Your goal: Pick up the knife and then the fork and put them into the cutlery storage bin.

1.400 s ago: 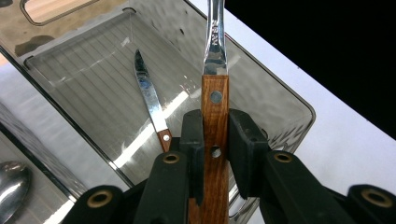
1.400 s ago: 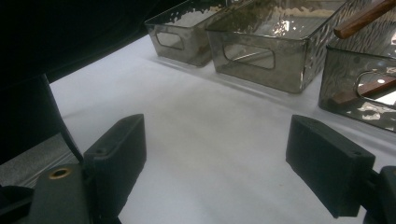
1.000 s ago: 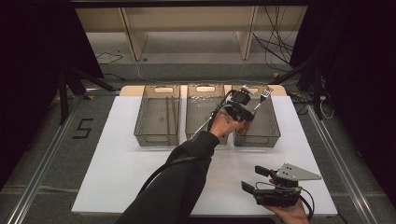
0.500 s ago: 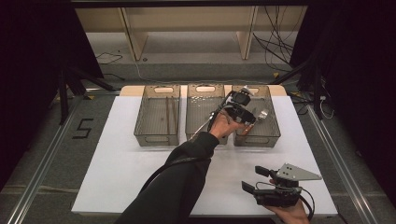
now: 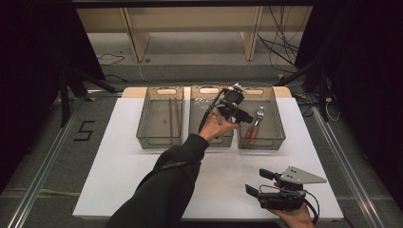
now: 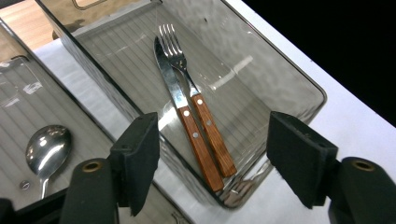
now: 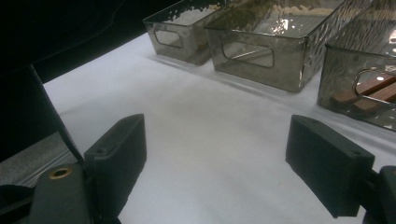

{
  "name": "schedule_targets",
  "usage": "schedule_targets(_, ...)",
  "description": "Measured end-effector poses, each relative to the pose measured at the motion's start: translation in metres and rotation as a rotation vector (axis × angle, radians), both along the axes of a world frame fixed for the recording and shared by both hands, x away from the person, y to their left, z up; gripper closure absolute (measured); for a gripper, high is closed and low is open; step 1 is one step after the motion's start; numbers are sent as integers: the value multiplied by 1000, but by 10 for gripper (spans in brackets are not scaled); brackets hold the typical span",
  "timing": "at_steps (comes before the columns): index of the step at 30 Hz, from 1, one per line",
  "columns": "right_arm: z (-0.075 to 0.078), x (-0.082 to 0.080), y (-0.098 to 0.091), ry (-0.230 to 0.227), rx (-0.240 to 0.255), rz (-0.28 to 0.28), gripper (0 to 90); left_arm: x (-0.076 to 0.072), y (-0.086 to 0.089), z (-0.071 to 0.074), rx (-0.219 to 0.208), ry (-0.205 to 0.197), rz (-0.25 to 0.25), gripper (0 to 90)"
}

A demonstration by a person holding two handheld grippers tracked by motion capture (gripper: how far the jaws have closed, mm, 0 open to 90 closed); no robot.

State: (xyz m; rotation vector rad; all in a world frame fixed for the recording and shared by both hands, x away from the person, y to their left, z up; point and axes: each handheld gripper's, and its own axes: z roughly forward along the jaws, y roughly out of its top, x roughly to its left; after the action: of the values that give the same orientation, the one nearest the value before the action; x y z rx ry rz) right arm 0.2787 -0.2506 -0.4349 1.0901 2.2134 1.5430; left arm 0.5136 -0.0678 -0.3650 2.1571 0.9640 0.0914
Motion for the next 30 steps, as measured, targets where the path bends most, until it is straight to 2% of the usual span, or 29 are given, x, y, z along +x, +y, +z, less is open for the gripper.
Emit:
schedule_targets(6,0,0,-1,2,0,-6,212,-13,23,4,-43,-14,-20,294)
schedule_targets(11,0,0,-1,1,-1,-8,212,-30,48,7,-66,-43,-42,275)
schedule_targets(21,-1,1,1,0,-3,-14,212,-62,106,-5,-111,-88,-43,240)
schedule_targets(30,-1,1,1,1,-4,-21,212,-92,138,-13,-158,-103,-62,230)
